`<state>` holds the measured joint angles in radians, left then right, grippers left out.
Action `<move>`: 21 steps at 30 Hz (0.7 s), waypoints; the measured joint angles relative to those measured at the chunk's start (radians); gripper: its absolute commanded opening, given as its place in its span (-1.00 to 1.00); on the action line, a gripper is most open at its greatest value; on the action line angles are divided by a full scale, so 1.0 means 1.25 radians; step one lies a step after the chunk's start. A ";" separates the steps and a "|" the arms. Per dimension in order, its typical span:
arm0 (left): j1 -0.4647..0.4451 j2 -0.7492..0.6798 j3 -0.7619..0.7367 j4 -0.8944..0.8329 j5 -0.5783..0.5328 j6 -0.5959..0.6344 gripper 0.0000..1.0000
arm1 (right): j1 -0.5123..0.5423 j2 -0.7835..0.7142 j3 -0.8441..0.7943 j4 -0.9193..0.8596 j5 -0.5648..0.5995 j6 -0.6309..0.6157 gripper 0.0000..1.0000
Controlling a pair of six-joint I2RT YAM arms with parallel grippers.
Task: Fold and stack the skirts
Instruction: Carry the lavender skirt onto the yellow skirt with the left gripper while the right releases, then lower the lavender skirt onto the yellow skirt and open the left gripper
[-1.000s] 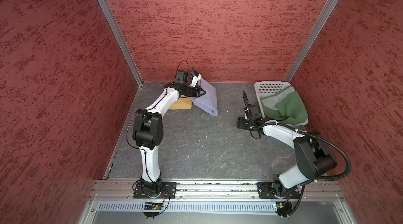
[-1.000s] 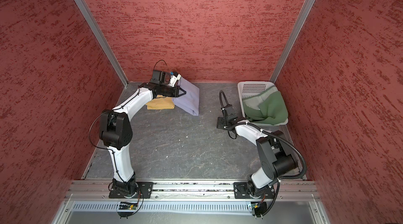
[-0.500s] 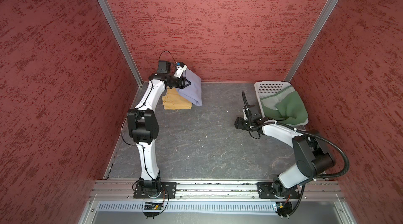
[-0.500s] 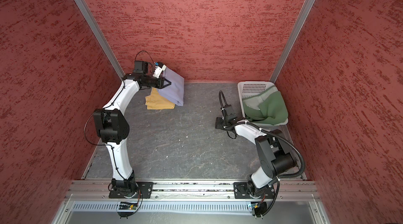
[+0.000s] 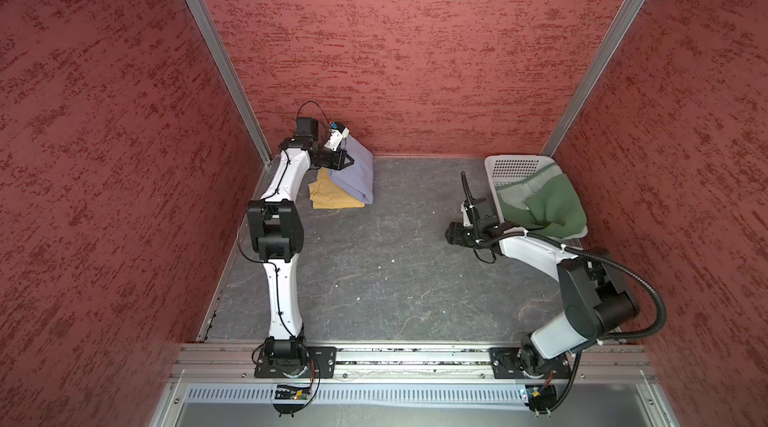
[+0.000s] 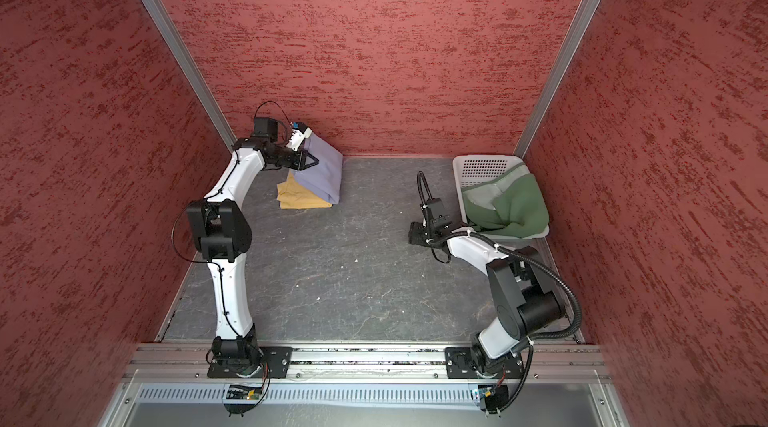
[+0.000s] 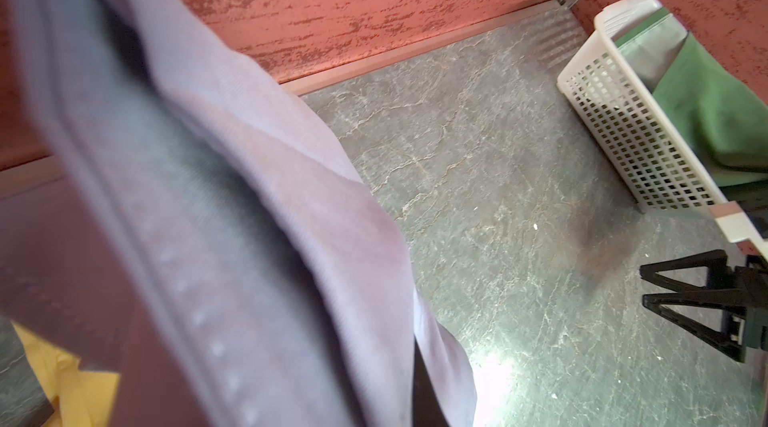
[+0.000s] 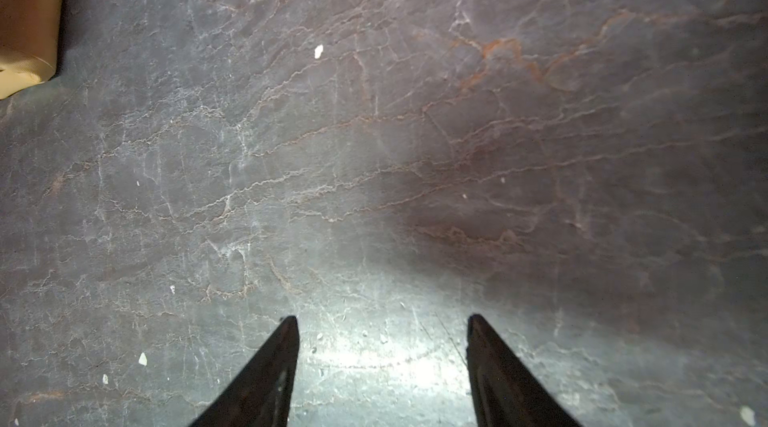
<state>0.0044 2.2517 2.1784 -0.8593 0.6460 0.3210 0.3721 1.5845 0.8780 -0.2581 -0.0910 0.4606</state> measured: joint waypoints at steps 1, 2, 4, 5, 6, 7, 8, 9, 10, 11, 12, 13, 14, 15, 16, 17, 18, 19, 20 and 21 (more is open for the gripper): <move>0.002 0.004 0.005 -0.002 0.000 0.001 -1.00 | 0.000 0.000 0.000 0.000 -0.002 0.000 0.30; 0.003 0.005 0.008 -0.002 0.000 0.001 -1.00 | 0.000 0.000 0.000 0.000 -0.002 0.001 0.30; 0.007 0.006 0.010 -0.004 0.000 0.001 -1.00 | 0.000 0.000 0.000 0.000 -0.002 0.002 0.30; 0.009 0.006 0.011 -0.005 0.001 0.000 -1.00 | 0.000 0.000 0.000 0.000 -0.002 0.002 0.30; 0.011 0.006 0.011 -0.005 0.001 0.000 -1.00 | 0.000 0.000 0.000 0.000 -0.003 0.002 0.29; 0.014 0.006 0.011 -0.006 0.001 -0.002 -1.00 | 0.000 0.000 0.001 0.000 -0.003 0.002 0.30; 0.016 0.006 0.011 -0.006 0.002 -0.002 -1.00 | 0.000 0.000 0.002 0.000 -0.003 0.002 0.30; 0.020 0.006 0.011 -0.006 0.002 -0.006 -1.00 | 0.000 0.000 0.003 -0.001 -0.003 0.002 0.30; 0.023 0.008 0.011 -0.006 0.004 -0.009 -1.00 | 0.000 0.001 0.006 0.000 -0.003 0.002 0.29; 0.026 0.011 0.013 -0.006 0.005 -0.011 -1.00 | 0.000 0.001 0.009 0.000 -0.003 0.002 0.30; 0.030 0.015 0.016 -0.005 0.006 -0.015 -1.00 | 0.000 0.001 0.011 0.001 -0.004 0.002 0.30; 0.034 0.019 0.017 -0.005 0.007 -0.017 -1.00 | 0.000 0.001 0.012 0.001 -0.005 0.002 0.29; 0.038 0.024 0.017 -0.005 0.008 -0.018 -1.00 | 0.000 0.001 0.012 0.001 -0.005 0.002 0.29; 0.042 0.029 0.017 -0.005 0.009 -0.021 -1.00 | 0.000 0.002 0.012 0.001 -0.006 0.002 0.29; 0.044 0.034 0.017 -0.005 0.010 -0.023 -1.00 | 0.000 0.002 0.012 0.001 -0.006 0.002 0.29; 0.048 0.040 0.017 -0.005 0.012 -0.027 -1.00 | 0.000 0.003 0.013 0.001 -0.008 0.002 0.29; 0.051 0.044 0.017 -0.005 0.013 -0.029 -1.00 | 0.000 0.006 0.013 0.001 -0.008 0.002 0.29; 0.053 0.049 0.017 -0.005 0.016 -0.030 -1.00 | 0.000 0.009 0.014 0.001 -0.009 0.002 0.30; 0.056 0.053 0.017 -0.004 0.018 -0.033 -1.00 | 0.000 0.011 0.014 0.001 -0.009 0.002 0.29; 0.059 0.057 0.017 -0.003 0.020 -0.035 -1.00 | 0.000 0.014 0.014 0.000 -0.009 0.002 0.29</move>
<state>0.0776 2.3234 2.2002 -0.8635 0.6712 0.2768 0.3717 1.6020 0.8959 -0.2577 -0.1024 0.4633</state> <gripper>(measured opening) 0.108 0.648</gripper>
